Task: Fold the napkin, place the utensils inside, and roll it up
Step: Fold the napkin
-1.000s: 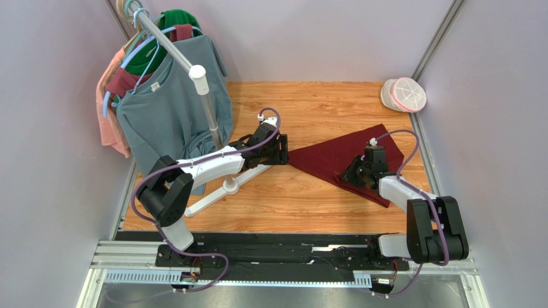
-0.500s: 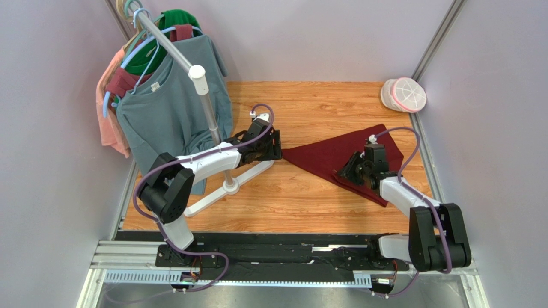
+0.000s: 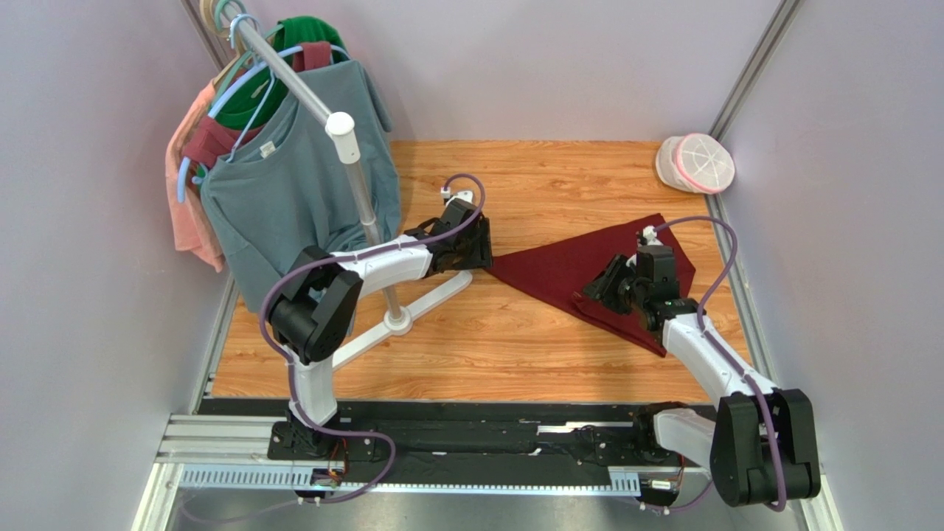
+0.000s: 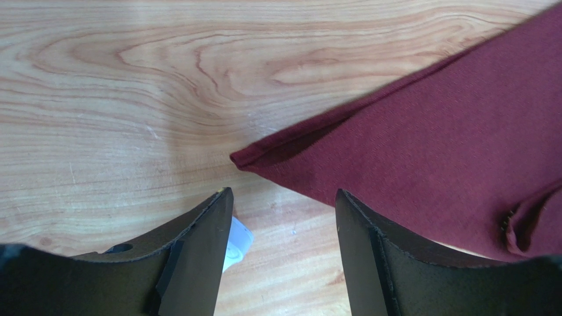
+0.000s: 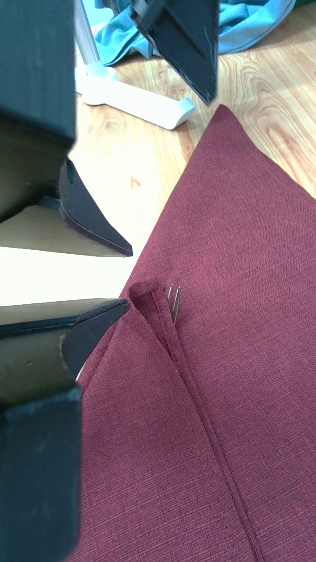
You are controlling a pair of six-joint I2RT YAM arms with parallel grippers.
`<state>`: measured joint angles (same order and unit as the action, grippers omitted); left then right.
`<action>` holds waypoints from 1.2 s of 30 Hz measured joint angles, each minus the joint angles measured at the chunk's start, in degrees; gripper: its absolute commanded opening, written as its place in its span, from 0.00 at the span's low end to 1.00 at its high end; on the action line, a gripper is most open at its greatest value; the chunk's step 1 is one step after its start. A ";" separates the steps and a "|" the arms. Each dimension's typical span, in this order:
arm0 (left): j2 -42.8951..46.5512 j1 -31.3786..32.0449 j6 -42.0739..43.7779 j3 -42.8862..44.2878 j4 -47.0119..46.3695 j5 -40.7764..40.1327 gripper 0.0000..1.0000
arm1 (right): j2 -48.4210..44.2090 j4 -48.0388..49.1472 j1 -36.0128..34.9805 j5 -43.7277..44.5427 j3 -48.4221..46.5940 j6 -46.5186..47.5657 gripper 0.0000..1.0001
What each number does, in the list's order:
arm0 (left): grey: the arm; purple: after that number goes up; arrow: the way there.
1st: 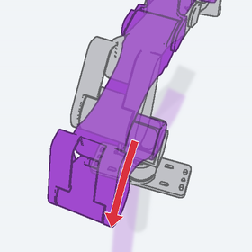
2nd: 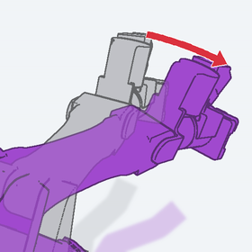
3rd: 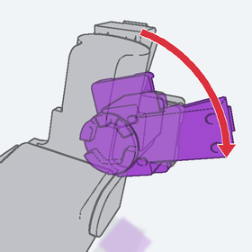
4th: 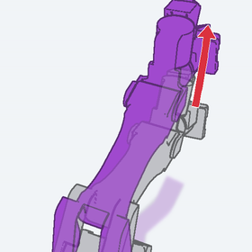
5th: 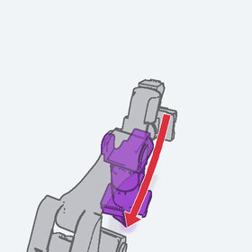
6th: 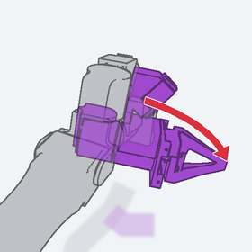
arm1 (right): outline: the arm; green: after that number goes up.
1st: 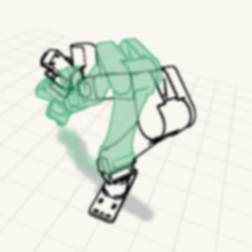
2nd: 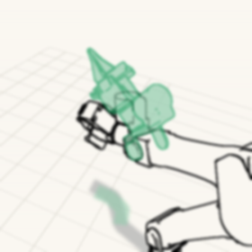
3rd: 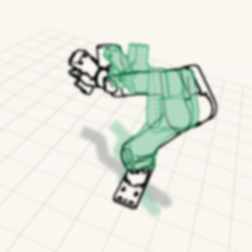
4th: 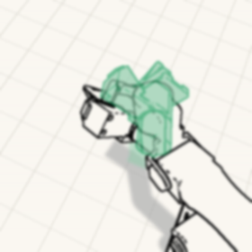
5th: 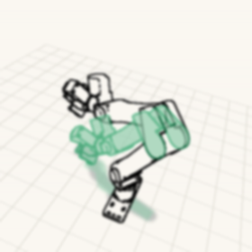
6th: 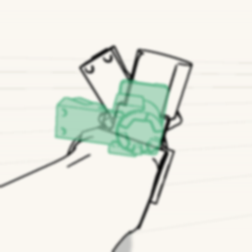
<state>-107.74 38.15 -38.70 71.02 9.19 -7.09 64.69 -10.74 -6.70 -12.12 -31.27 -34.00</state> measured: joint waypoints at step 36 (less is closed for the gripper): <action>-8.41 -0.31 1.27 6.40 2.97 -3.65 0.10 | -4.02 -3.19 -0.04 -0.20 -0.31 0.46 0.34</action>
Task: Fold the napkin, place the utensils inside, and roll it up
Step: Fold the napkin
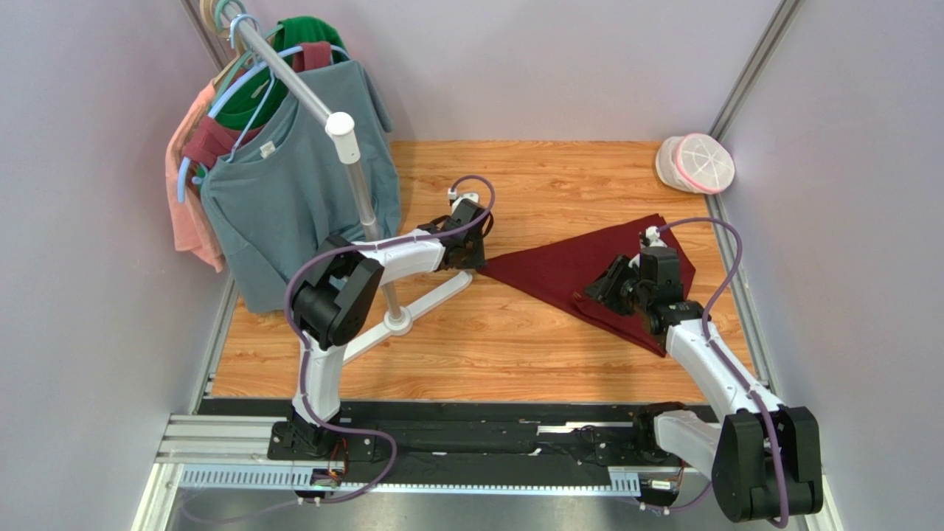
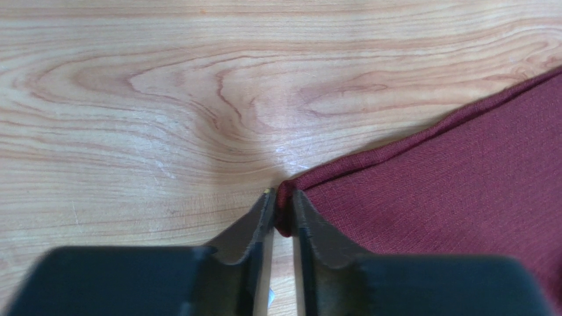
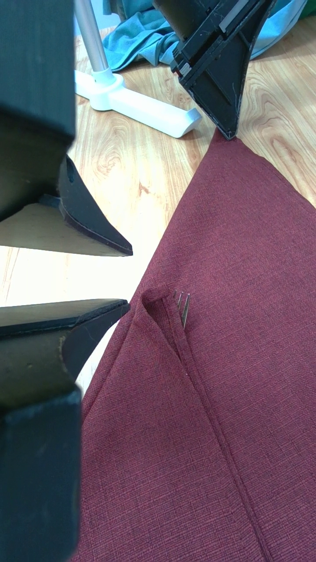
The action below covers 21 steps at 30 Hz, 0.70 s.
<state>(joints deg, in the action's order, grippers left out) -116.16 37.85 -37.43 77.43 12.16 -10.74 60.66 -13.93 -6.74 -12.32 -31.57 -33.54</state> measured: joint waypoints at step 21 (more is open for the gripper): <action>8.26 -0.68 5.62 -0.76 -2.99 0.61 0.00 | 13.68 7.10 -3.65 0.20 2.69 -0.81 0.33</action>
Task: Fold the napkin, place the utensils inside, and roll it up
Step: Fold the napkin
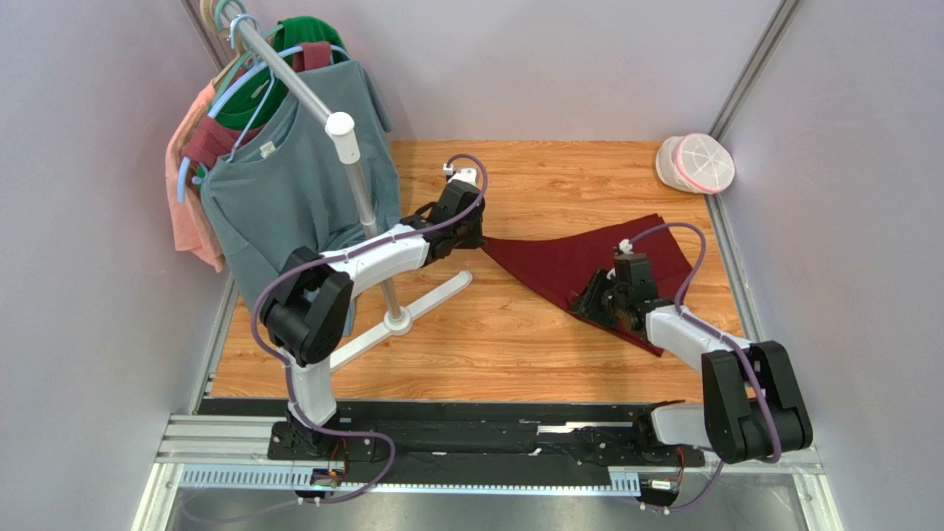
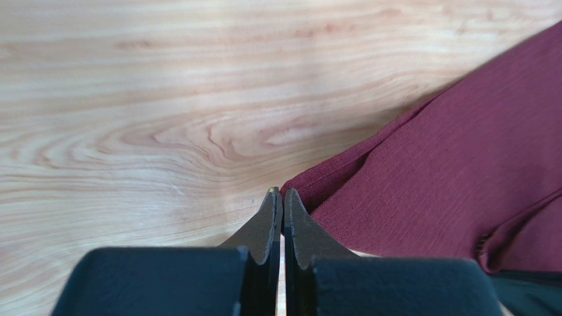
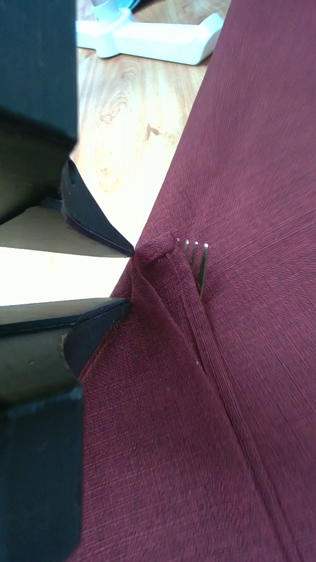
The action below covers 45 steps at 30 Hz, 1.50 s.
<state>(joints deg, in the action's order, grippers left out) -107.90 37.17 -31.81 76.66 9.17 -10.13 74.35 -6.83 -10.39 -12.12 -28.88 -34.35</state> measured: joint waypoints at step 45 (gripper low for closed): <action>-3.37 18.86 15.19 10.27 -6.27 13.14 0.00 | -20.57 -15.67 15.13 3.32 -9.01 4.35 0.36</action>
<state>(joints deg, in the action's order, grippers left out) -111.26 56.03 -16.62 86.94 2.90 3.01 53.78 -22.50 4.73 -8.80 -37.89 -30.00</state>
